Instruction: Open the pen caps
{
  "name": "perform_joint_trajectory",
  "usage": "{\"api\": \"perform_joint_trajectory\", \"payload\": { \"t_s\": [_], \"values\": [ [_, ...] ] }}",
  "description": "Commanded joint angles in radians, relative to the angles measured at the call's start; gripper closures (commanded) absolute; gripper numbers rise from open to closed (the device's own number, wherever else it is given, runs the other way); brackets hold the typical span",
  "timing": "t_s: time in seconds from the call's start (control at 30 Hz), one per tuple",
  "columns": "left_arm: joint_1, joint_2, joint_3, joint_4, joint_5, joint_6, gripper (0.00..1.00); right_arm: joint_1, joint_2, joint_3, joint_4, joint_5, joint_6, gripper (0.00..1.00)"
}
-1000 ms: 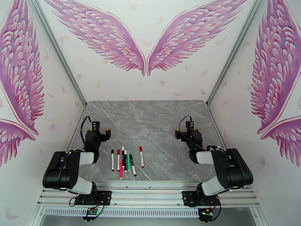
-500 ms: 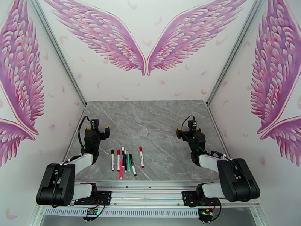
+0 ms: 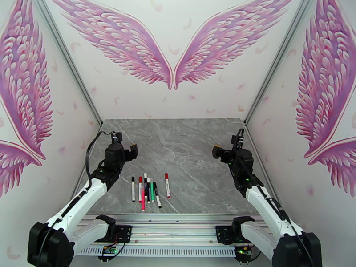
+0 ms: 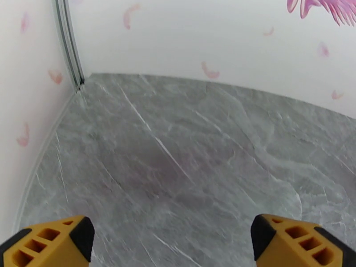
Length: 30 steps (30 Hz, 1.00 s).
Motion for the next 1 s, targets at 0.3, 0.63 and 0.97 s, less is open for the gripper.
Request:
{"api": "perform_joint_trajectory", "payload": {
  "t_s": [0.3,0.63,0.97],
  "values": [
    [-0.047,-0.009,0.029,-0.594,0.173,-0.333,0.11,0.124,-0.116,0.028,-0.314,-0.243,0.189,0.01],
    [-0.042,0.113,0.012,-0.645,0.319,-0.316,0.31,0.332,-0.056,0.034,-0.318,-0.316,0.201,0.01],
    [-0.061,0.233,-0.001,-0.545,0.439,-0.264,0.51,0.475,0.03,0.036,-0.27,-0.278,0.23,0.01]
  ]
}}
